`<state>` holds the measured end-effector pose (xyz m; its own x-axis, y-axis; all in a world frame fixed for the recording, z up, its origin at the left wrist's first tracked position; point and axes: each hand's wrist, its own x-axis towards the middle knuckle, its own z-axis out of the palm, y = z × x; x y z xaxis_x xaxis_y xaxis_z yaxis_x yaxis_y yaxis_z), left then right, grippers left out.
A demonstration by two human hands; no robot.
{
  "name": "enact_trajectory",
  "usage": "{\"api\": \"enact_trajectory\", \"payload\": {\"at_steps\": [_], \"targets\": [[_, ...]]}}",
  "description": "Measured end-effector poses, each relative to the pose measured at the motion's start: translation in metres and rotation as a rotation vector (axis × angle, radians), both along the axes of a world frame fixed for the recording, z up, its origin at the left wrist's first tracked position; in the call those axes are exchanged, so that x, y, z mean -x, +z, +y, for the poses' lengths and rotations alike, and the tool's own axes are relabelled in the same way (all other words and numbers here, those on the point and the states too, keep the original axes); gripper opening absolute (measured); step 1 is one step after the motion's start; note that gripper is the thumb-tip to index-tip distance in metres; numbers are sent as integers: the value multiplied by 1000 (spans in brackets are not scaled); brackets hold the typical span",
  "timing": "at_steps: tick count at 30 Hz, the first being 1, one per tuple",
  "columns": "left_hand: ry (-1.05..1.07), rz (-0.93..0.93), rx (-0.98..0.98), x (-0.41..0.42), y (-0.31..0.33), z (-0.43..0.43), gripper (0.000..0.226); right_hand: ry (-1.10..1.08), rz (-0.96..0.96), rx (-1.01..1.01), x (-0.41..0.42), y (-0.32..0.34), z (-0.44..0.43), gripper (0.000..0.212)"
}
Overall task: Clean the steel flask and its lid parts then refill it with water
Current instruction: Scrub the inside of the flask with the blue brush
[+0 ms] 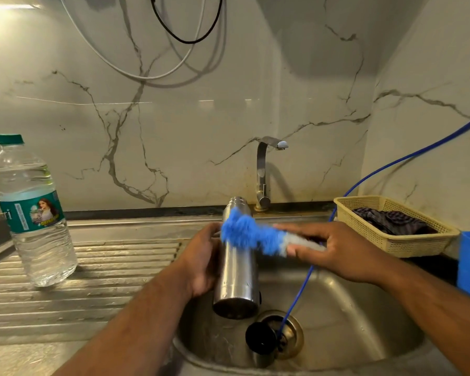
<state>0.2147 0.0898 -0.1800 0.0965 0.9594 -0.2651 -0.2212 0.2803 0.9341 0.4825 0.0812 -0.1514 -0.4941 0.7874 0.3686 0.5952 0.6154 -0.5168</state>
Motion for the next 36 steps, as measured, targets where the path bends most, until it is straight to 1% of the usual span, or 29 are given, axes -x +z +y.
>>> {"api": "enact_trajectory", "payload": {"at_steps": [1, 2, 4, 5, 6, 7, 9, 10, 12, 13, 15, 16, 17, 19, 21, 23, 24, 25, 26, 27, 29, 30, 31, 32, 34, 35, 36], "targets": [[-8, 10, 7, 0, 0, 1, 64, -45, 24, -44, 0, -1, 1, 48], [-18, 11, 11, -1, 1, 0, 67, -37, 35, -49, -1, -1, 1, 48], [-41, -25, 9, -1, 2, 1, 73, 76, -11, 68, -3, 4, -4, 47], [-50, -47, -1, 1, 2, 2, 74, 143, -60, 142, -4, 6, -7, 46], [-48, -63, -12, 1, 2, 3, 73, 183, -92, 175, -3, 6, -9, 46], [-38, -58, -21, 3, 1, 6, 75, 171, -93, 154, -2, 4, -8, 46], [-33, -27, -12, 3, -1, 8, 81, 30, 0, 37, 1, 2, -3, 46], [-34, -22, 2, 1, 0, 5, 80, -39, 41, -15, 3, 1, 0, 47], [-26, 7, 12, 0, -3, 5, 68, -35, 66, -13, 3, 0, 1, 47], [-20, 27, 7, 1, -5, 7, 63, 14, 18, 41, 2, 2, -2, 47], [-36, 41, -15, 4, -6, 8, 57, 133, -142, 188, 1, 6, -9, 46], [-45, 42, -23, 5, -6, 7, 55, 175, -175, 231, 0, 6, -11, 45], [-57, 50, -26, 4, -6, 6, 56, 176, -156, 231, 0, 6, -11, 45], [-88, 49, -18, 2, -6, 6, 65, 85, -32, 143, 0, 4, -7, 46], [-81, 20, -14, 1, -3, 5, 79, 42, 47, 91, 2, 1, -3, 47], [-61, -47, -19, 4, -2, 8, 106, 84, 18, 139, 7, -1, -6, 48], [-48, -66, -24, 6, -3, 10, 107, 125, -24, 183, 9, -1, -8, 48], [-34, -78, -20, 7, -2, 9, 95, 153, -58, 205, 10, -1, -10, 48], [-19, -63, -5, 8, -3, 9, 78, 156, -59, 188, 10, -1, -11, 48], [-14, -41, 0, 8, -3, 9, 69, 114, -28, 140, 10, 0, -9, 48], [-60, 18, -17, 3, -3, 5, 67, -55, 61, -8, 6, 1, -2, 47], [-62, 36, -12, 1, -4, 7, 69, -97, 80, -47, 5, 1, -1, 46], [-69, 37, -12, 1, -3, 5, 72, -82, 79, -41, 3, 1, 0, 47], [-78, 21, -16, 1, -3, 5, 76, -23, 57, 9, 2, 1, -2, 48], [-116, -48, -35, 3, -3, 6, 80, 111, -49, 154, 3, 4, -7, 49], [-112, -61, -52, 4, -4, 7, 78, 144, -64, 173, 3, 5, -9, 48], [-95, -51, -68, 5, -6, 11, 77, 128, -26, 147, 3, 4, -8, 48]]}}
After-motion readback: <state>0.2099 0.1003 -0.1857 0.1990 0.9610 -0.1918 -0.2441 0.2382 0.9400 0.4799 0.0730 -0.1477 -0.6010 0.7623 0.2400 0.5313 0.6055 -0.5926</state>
